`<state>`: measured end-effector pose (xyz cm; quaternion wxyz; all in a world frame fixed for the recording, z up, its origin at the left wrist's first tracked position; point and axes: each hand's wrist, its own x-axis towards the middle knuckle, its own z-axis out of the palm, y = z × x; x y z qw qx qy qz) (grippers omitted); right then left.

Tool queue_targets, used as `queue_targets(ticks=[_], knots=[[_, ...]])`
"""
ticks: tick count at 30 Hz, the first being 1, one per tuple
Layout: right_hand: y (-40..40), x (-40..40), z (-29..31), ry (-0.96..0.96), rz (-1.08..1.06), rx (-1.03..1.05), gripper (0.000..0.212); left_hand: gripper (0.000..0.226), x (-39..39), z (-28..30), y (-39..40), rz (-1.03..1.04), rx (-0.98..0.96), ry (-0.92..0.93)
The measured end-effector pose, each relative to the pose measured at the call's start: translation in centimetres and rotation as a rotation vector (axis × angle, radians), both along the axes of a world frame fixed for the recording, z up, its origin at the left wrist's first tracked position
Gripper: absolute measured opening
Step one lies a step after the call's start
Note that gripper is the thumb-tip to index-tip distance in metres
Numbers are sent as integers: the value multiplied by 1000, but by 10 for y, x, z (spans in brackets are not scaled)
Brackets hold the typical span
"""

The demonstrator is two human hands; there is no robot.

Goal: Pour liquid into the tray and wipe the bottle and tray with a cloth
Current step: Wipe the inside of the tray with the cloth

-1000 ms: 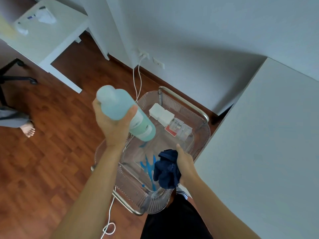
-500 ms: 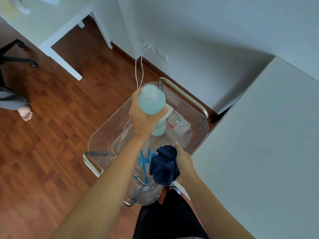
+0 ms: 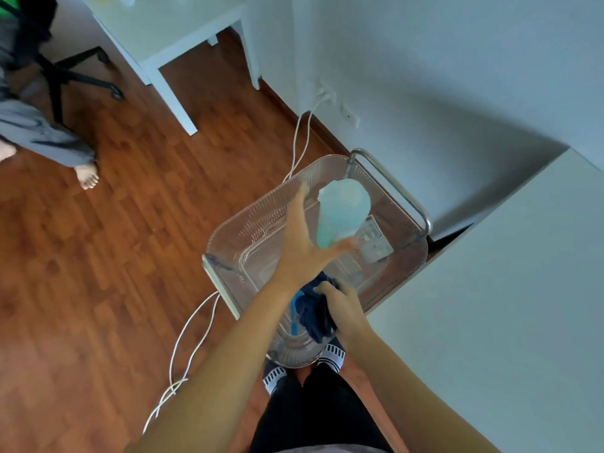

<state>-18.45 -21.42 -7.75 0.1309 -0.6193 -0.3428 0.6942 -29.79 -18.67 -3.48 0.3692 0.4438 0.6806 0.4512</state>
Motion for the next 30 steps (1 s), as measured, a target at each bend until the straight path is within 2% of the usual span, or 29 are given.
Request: queue_targets(ticks=[3, 5, 9, 12, 14, 17, 20, 22, 26, 30], knots=[[1, -16, 0, -129, 231, 245, 10, 69, -36, 5, -40, 207, 0, 244], [4, -27, -1, -204, 323, 400, 5, 55, -58, 1, -69, 307, -92, 431], [23, -58, -3, -250, 476, 756, 14, 50, -68, -14, -92, 264, -327, 600], [51, -85, -22, -345, 643, 971, 31, 48, -61, -20, -91, 278, -340, 675], [73, -99, -45, -487, 807, 991, 44, 46, -60, -23, -92, 317, -323, 684], [87, -107, -84, -735, 1068, 907, 58, 44, -60, -27, -91, 347, -298, 689], [76, -103, -111, -754, 1170, 929, 68, 42, -62, -32, -91, 360, -271, 688], [70, -96, -118, -785, 1225, 992, 65, 42, -62, -34, -92, 375, -273, 689], [64, -78, -119, -687, 1333, 1100, 54, 41, -62, -34, -91, 389, -271, 696], [31, -51, -123, -474, 1522, 1152, 55, 41, -61, -32, -89, 409, -271, 701]])
